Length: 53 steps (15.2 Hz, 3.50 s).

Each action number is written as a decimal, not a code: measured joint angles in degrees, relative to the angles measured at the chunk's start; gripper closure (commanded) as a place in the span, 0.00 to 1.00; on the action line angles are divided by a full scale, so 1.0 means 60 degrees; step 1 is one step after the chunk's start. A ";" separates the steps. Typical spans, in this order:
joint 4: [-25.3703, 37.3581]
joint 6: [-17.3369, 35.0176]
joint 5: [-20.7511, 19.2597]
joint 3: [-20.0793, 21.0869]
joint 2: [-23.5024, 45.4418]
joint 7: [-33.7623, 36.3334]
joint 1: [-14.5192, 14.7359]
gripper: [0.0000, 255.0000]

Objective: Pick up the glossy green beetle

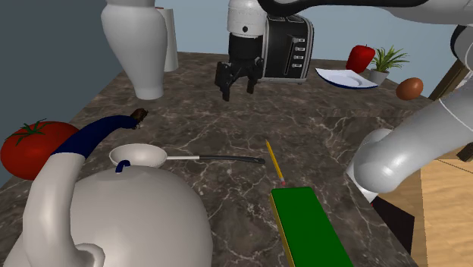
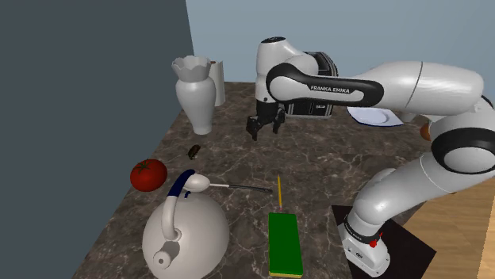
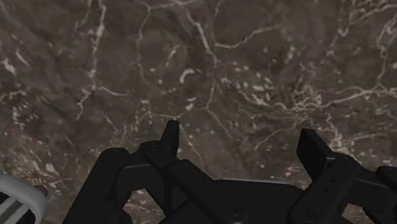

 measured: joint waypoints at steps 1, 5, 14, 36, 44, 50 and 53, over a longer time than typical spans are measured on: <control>0.0296 0.0097 -0.0077 0.0245 0.0324 0.0295 0.0022 0.00; 0.1430 0.0315 -0.0575 0.1019 0.1487 0.1288 0.0083 0.00; 0.4870 0.0003 -0.2920 0.2526 0.4865 0.3830 0.0918 0.00; 0.7527 -0.0112 -0.5200 0.2649 0.7763 0.5359 0.2663 1.00; 0.8482 -0.0909 -0.5347 0.2597 0.8090 0.5235 0.2946 1.00; 1.0031 -0.1959 -0.5629 0.2516 0.8568 0.5061 0.3477 1.00; 1.1219 -0.2647 -0.5897 0.2409 0.9029 0.4917 0.3944 1.00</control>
